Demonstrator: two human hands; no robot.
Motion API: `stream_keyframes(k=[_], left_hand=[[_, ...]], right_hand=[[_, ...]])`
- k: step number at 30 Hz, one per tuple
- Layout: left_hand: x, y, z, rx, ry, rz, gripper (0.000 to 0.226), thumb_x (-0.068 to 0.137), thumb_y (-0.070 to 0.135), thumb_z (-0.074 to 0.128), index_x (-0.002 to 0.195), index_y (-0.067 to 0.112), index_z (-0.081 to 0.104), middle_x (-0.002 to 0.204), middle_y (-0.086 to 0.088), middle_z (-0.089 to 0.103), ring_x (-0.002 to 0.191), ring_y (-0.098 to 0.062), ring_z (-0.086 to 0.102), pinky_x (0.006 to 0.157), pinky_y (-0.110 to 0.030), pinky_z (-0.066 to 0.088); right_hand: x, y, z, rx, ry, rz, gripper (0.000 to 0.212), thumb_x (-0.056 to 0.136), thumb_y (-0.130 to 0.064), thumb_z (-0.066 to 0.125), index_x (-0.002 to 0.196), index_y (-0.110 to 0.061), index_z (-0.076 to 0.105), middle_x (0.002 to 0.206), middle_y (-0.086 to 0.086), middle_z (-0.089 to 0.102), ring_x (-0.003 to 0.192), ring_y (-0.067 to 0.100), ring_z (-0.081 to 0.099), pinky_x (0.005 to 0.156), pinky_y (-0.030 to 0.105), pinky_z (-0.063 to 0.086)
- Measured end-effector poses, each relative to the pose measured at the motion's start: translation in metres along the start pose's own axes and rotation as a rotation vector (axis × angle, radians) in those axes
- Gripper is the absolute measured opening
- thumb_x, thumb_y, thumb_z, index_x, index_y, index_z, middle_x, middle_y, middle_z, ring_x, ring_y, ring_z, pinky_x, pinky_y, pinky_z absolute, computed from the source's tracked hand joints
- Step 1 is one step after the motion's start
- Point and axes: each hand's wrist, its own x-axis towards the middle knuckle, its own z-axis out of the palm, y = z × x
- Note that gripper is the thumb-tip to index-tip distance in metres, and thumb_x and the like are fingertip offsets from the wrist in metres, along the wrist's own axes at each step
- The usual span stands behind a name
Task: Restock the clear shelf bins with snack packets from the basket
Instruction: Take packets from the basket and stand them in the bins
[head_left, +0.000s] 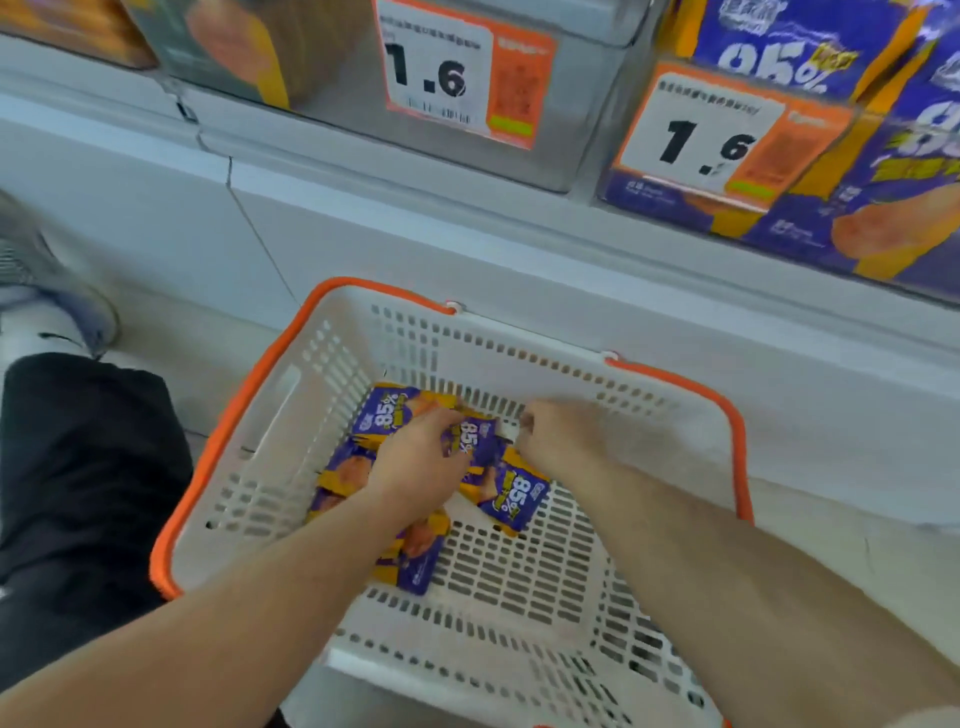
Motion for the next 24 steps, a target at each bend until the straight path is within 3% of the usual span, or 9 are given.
stream_keyframes(k=[2,4,7,10,14,18,21,24], left_hand=[[0.005,-0.008,-0.001,-0.03,-0.016,-0.066,0.047,0.097,0.018,0.051,0.141,0.03,0.043,0.092,0.004,0.061,0.047,-0.007,0.045,0.04,-0.019,0.031],[0.012,-0.016,-0.001,-0.05,-0.027,-0.097,0.046,0.097,0.017,0.049,0.141,0.029,0.044,0.116,0.002,0.064,0.058,-0.008,0.053,0.042,-0.016,0.033],[0.019,-0.025,0.0,-0.072,-0.03,-0.134,0.044,0.096,0.016,0.05,0.138,0.029,0.047,0.139,0.01,0.052,0.083,-0.012,0.061,0.059,-0.022,0.047],[0.022,-0.03,0.0,-0.075,-0.041,-0.164,0.042,0.096,0.018,0.052,0.137,0.028,0.049,0.141,0.011,0.051,0.108,-0.01,0.056,0.078,-0.021,0.045],[0.026,-0.033,0.002,-0.052,-0.034,-0.172,0.04,0.096,0.018,0.052,0.134,0.027,0.05,0.137,0.012,0.054,0.085,-0.007,0.058,0.06,-0.016,0.04],[0.021,-0.031,0.005,-0.023,-0.045,-0.126,0.038,0.096,0.017,0.051,0.132,0.028,0.052,0.137,0.013,0.053,0.075,-0.005,0.058,0.054,-0.016,0.039],[0.013,-0.021,0.007,-0.014,-0.065,-0.081,0.043,0.095,0.018,0.052,0.136,0.027,0.05,0.14,0.01,0.053,0.103,-0.016,0.063,0.074,-0.026,0.052],[0.004,-0.005,0.008,0.036,-0.105,-0.016,0.051,0.093,0.019,0.054,0.143,0.025,0.044,0.144,0.005,0.05,0.126,-0.017,0.052,0.099,-0.037,0.049]], right_hand=[[0.009,0.003,0.031,0.031,-0.122,0.12,0.026,0.089,-0.024,0.057,0.113,-0.013,0.061,0.108,0.009,0.066,0.093,0.028,0.063,0.078,0.037,0.056],[0.013,0.006,0.058,0.003,-0.195,0.207,0.042,0.088,-0.04,0.058,0.12,-0.013,0.055,0.116,0.01,0.063,0.1,0.029,0.062,0.08,0.036,0.054],[0.011,0.011,0.09,-0.119,-0.165,0.243,0.09,0.071,-0.072,0.061,0.133,-0.01,0.041,0.127,0.011,0.055,0.114,0.029,0.056,0.089,0.037,0.048],[0.009,0.012,0.108,-0.281,-0.14,0.162,0.117,0.064,-0.072,0.071,0.147,-0.007,0.021,0.138,0.014,0.045,0.124,0.029,0.048,0.097,0.039,0.04],[0.0,0.019,0.118,-0.321,-0.064,0.163,0.103,0.063,-0.071,0.073,0.138,-0.013,0.031,0.132,0.007,0.049,0.121,0.026,0.049,0.097,0.037,0.038],[-0.01,0.035,0.106,-0.387,-0.07,0.203,0.092,0.066,-0.069,0.069,0.132,-0.014,0.036,0.13,0.007,0.049,0.12,0.026,0.048,0.098,0.043,0.037],[-0.017,0.047,0.086,-0.463,-0.07,0.166,0.084,0.073,-0.059,0.066,0.136,-0.013,0.034,0.132,0.006,0.048,0.118,0.025,0.048,0.096,0.045,0.04],[-0.024,0.052,0.052,-0.406,-0.142,0.041,0.089,0.077,-0.055,0.066,0.144,-0.011,0.027,0.14,0.006,0.042,0.126,0.028,0.043,0.1,0.045,0.041]])
